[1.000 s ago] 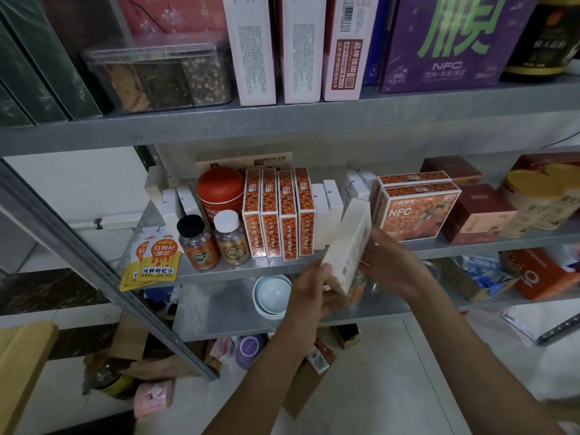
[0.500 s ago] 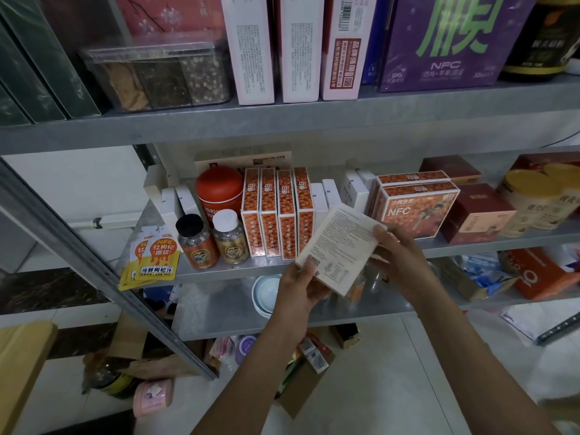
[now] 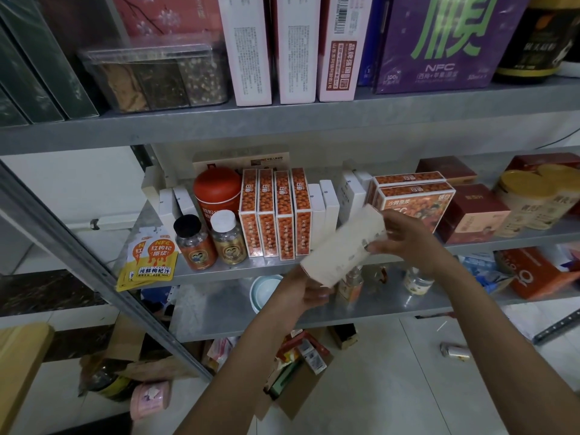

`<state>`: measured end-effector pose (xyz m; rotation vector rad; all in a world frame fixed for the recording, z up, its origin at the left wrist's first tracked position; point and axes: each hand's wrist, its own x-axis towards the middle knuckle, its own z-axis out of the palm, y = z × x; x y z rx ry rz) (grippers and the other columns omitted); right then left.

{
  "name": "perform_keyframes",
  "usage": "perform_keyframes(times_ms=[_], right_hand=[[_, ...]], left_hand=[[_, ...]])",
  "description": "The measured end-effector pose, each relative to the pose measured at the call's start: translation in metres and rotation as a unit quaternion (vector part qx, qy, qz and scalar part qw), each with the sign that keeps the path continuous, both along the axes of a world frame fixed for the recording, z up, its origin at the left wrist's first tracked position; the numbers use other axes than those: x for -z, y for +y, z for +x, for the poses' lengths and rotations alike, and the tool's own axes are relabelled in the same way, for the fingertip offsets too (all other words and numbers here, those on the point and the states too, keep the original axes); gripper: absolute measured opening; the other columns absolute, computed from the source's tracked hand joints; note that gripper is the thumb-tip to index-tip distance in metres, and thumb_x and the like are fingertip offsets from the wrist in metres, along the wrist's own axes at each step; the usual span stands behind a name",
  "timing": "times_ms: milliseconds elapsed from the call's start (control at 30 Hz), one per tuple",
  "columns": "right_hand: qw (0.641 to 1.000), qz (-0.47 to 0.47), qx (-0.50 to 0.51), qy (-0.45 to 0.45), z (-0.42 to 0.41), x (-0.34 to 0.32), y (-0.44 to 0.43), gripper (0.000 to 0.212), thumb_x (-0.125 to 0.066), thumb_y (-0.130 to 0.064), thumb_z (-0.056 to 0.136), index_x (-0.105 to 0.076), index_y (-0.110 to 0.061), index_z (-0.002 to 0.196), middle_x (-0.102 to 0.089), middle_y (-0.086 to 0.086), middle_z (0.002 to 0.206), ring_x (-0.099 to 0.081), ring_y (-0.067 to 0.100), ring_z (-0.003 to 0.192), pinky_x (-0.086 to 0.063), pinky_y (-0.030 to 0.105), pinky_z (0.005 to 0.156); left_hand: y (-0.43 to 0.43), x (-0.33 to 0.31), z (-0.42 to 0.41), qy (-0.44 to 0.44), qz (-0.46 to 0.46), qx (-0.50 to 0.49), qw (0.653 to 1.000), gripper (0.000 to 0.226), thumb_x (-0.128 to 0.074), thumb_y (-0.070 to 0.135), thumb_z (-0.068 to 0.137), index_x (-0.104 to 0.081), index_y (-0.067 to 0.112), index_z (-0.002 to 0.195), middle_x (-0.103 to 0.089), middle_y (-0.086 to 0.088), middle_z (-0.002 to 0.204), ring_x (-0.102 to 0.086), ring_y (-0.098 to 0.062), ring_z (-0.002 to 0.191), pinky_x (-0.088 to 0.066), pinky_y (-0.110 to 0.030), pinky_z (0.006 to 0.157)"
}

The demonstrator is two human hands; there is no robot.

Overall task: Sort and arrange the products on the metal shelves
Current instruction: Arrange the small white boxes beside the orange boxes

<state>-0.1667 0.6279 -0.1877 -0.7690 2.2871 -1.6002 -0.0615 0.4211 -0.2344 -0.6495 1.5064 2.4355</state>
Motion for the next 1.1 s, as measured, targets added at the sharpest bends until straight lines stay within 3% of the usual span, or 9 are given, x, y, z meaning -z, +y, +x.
perform_keyframes(times_ms=[67, 167, 267, 500, 567, 667, 767, 900, 1100], right_hand=[[0.999, 0.005, 0.048, -0.018, 0.002, 0.003, 0.002, 0.035, -0.079, -0.017, 0.065, -0.062, -0.024, 0.095, -0.071, -0.010, 0.099, -0.068, 0.011, 0.098, -0.058, 0.021, 0.072], [0.992, 0.057, 0.113, 0.021, 0.003, 0.009, 0.001, 0.032, -0.083, -0.014, 0.071, -0.061, -0.029, 0.090, -0.068, -0.007, 0.098, -0.067, 0.011, 0.090, -0.059, 0.023, 0.067], [0.992, 0.039, 0.118, -0.008, 0.005, 0.014, 0.000, 0.027, -0.080, -0.012, 0.074, -0.063, -0.024, 0.091, -0.070, -0.005, 0.098, -0.069, 0.011, 0.087, -0.060, 0.025, 0.064], [0.989, -0.087, 0.060, -0.102, 0.018, 0.016, 0.013, 0.053, -0.062, 0.003, 0.087, -0.056, -0.027, 0.129, -0.073, -0.011, 0.105, -0.069, 0.007, 0.099, -0.057, 0.021, 0.071], [0.984, -0.114, 0.096, -0.094, 0.021, 0.019, 0.016, 0.052, -0.064, 0.004, 0.085, -0.057, -0.026, 0.127, -0.074, -0.013, 0.102, -0.070, 0.007, 0.098, -0.058, 0.021, 0.069], [0.974, -0.107, 0.190, -0.057, 0.026, 0.024, 0.024, 0.051, -0.067, 0.000, 0.084, -0.059, -0.028, 0.125, -0.072, -0.009, 0.105, -0.071, 0.007, 0.091, -0.059, 0.022, 0.067], [0.963, 0.016, 0.268, 0.029, 0.028, 0.033, 0.029, 0.056, -0.070, -0.006, 0.085, -0.054, -0.019, 0.136, -0.066, 0.001, 0.117, -0.068, 0.008, 0.089, -0.057, 0.018, 0.069], [0.941, 0.141, 0.290, 0.105, 0.019, 0.040, 0.012, 0.058, -0.071, -0.013, 0.087, -0.050, -0.015, 0.140, -0.061, 0.016, 0.130, -0.066, 0.028, 0.107, -0.057, 0.043, 0.087], [0.932, 0.206, 0.262, 0.142, -0.008, 0.048, -0.034, 0.062, -0.068, -0.020, 0.090, -0.041, -0.017, 0.146, -0.049, 0.017, 0.143, -0.058, 0.035, 0.119, -0.053, 0.049, 0.094]], left_hand=[[0.000, 0.000, -0.003, 0.018, -0.106, -0.043, 0.993, 0.014, -0.050, 0.026, 0.101, -0.061, 0.019, 0.104, -0.070, -0.003, 0.104, -0.068, -0.016, 0.092, -0.054, -0.028, 0.077], [0.001, 0.000, -0.004, 0.075, -0.107, -0.082, 0.988, 0.025, -0.045, 0.040, 0.101, -0.059, 0.024, 0.114, -0.071, 0.002, 0.108, -0.067, -0.013, 0.100, -0.053, -0.024, 0.079], [0.003, 0.003, -0.010, 0.087, -0.188, -0.064, 0.976, 0.017, -0.058, 0.025, 0.097, -0.055, 0.022, 0.114, -0.067, 0.001, 0.110, -0.063, -0.018, 0.110, -0.056, -0.030, 0.086], [-0.004, 0.001, -0.031, 0.105, -0.228, -0.065, 0.966, 0.014, -0.058, 0.009, 0.096, -0.063, 0.021, 0.102, -0.068, -0.002, 0.111, -0.066, -0.025, 0.106, -0.059, -0.033, 0.082], [-0.005, -0.003, -0.035, 0.149, -0.360, -0.066, 0.919, 0.012, -0.054, 0.015, 0.099, -0.064, 0.019, 0.101, -0.067, 0.001, 0.110, -0.065, -0.024, 0.104, -0.057, -0.034, 0.087], [-0.017, -0.006, -0.040, 0.214, -0.620, -0.158, 0.738, 0.024, -0.047, 0.017, 0.101, -0.065, 0.010, 0.115, -0.065, -0.006, 0.118, -0.059, -0.025, 0.109, -0.044, -0.026, 0.087], [-0.035, -0.008, -0.053, 0.237, -0.728, -0.127, 0.631, 0.042, -0.044, 0.027, 0.103, -0.048, 0.009, 0.142, -0.044, -0.012, 0.148, -0.039, -0.028, 0.138, -0.033, -0.040, 0.111], [-0.049, -0.002, -0.073, 0.183, -0.812, 0.071, 0.550, 0.063, -0.027, 0.051, 0.103, -0.009, 0.024, 0.157, -0.001, -0.003, 0.164, 0.004, -0.023, 0.151, 0.000, -0.042, 0.122], [-0.050, 0.006, -0.076, 0.176, -0.843, 0.075, 0.503, 0.065, -0.034, 0.048, 0.102, -0.008, 0.024, 0.156, -0.010, -0.006, 0.163, -0.002, -0.024, 0.151, 0.003, -0.043, 0.121]])
